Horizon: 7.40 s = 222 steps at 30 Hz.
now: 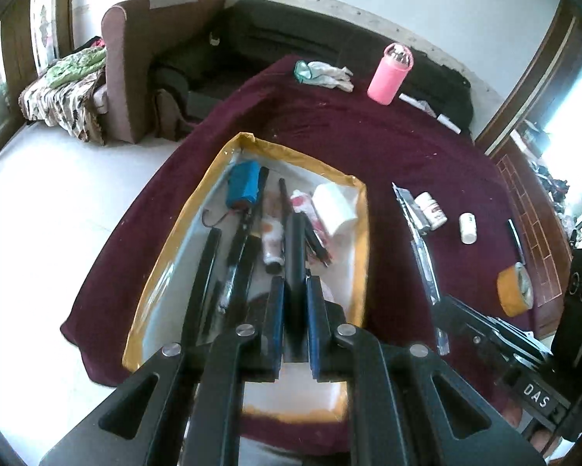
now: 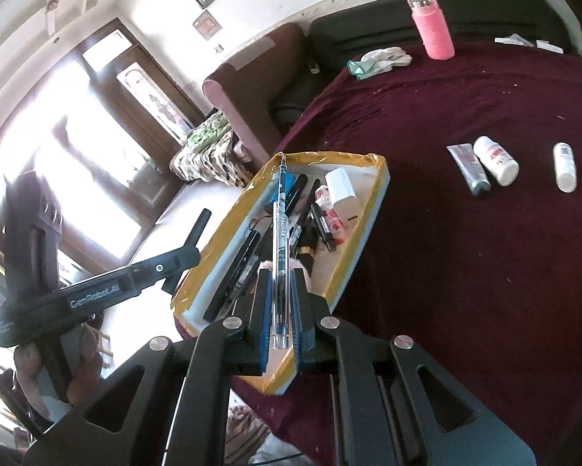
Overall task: Organize objects
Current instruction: 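Lower the clear pen into the tray and open the right tool, then grasp the silver tube with left tool while right tool grasps a white pill bottle, then carry the silver tube and white pill bottle over the white tray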
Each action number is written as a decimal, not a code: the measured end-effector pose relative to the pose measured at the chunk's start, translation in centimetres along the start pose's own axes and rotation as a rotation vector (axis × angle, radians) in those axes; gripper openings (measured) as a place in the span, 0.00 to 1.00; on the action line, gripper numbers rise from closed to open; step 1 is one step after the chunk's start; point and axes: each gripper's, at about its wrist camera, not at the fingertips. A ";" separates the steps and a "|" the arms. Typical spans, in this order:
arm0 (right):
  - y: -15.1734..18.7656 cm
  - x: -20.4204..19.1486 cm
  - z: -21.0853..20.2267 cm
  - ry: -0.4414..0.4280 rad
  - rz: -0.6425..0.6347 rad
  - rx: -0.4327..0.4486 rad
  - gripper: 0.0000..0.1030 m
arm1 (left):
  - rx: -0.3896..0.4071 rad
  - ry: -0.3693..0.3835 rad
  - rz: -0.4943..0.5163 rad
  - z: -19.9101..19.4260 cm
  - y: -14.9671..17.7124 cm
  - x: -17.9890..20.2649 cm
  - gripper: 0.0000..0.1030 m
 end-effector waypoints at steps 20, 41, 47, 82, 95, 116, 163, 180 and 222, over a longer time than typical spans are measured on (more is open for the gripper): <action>-5.1 3.2 12.7 0.056 0.000 -0.144 0.07 | -0.119 0.015 -0.025 11.4 -5.8 -2.2 0.08; -4.9 4.3 12.7 0.049 0.024 -0.155 0.07 | -0.112 0.030 -0.067 11.7 -4.7 -2.9 0.19; -4.3 3.8 9.3 0.017 0.017 -0.100 0.18 | -0.030 0.053 -0.026 8.0 -3.3 -0.5 0.33; -0.2 14.7 -4.6 0.221 0.121 0.055 0.49 | -0.080 0.165 0.132 6.3 1.9 13.4 0.45; -9.6 19.5 -0.2 0.228 0.110 0.022 0.49 | -0.102 0.141 0.148 9.1 -0.6 15.3 0.45; -9.5 24.3 1.1 0.291 0.211 -0.015 0.34 | -0.197 0.031 0.186 18.9 -6.4 19.6 0.45; 4.0 14.2 -3.0 0.304 0.175 -0.054 0.32 | -0.213 0.067 0.289 8.6 8.7 14.2 0.25; 4.9 13.1 -3.3 0.258 0.194 -0.021 0.32 | -0.107 0.125 0.236 6.2 8.3 12.9 0.23; -1.6 0.9 7.0 0.091 -0.044 -0.108 0.33 | -0.042 0.025 -0.094 4.0 2.9 -4.8 0.23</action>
Point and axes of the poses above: each gripper's, at about its wrist camera, not at the fingertips, and z roughly the way its jaws point, x to its right, y to its underside, and after that the axes turned 2 degrees about z, right-handed
